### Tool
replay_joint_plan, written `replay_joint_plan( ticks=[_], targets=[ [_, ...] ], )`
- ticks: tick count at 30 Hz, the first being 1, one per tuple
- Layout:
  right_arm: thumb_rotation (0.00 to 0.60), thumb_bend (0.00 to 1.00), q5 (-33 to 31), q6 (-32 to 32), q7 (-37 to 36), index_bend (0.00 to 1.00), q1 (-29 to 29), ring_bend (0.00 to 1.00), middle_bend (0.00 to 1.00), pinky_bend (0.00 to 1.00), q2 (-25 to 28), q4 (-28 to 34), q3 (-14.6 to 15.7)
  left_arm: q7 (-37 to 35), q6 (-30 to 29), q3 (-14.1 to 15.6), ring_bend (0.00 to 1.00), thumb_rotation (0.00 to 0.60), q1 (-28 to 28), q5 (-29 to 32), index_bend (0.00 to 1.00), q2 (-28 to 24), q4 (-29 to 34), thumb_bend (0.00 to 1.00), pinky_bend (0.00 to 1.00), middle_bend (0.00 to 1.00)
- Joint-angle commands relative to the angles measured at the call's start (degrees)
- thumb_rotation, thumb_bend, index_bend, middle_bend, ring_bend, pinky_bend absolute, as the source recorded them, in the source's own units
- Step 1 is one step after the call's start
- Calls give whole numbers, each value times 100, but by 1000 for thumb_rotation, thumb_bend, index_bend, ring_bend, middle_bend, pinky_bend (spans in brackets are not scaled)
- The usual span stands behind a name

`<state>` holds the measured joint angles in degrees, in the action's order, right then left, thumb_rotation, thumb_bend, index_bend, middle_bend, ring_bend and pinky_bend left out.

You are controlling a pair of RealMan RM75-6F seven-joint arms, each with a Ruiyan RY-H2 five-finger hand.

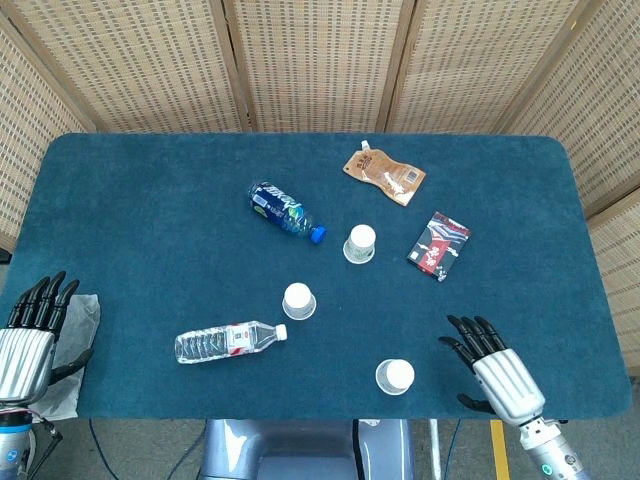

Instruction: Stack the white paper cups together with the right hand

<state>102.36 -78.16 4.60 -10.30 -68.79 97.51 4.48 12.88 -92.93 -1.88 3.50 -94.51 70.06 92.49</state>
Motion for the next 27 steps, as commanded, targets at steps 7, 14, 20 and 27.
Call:
replay_joint_plan(
  ticks=[7,14,20,27],
  targets=[
    [600,149,23,259,159,255,-190,0,0,89,-131,122,-17,13,-5,-15,0,600,4,10,28,18,-30,109,103,0],
    [600,149,-167,540,146,267,-341,0,0,88,-274,113,-54,42,44,-16,0,600,28,28,28,47,-50,110,103,0],
    [600,149,-258,762,223,280,-487,0,0,89,-363,247,-80,44,28,-7,0,600,23,12,30,46,-44,110,103,0],
    [600,149,-322,929,432,288,-555,0,0,88,-482,350,-28,39,31,-9,0,600,21,28,33,46,-46,111,103,0]
  ],
)
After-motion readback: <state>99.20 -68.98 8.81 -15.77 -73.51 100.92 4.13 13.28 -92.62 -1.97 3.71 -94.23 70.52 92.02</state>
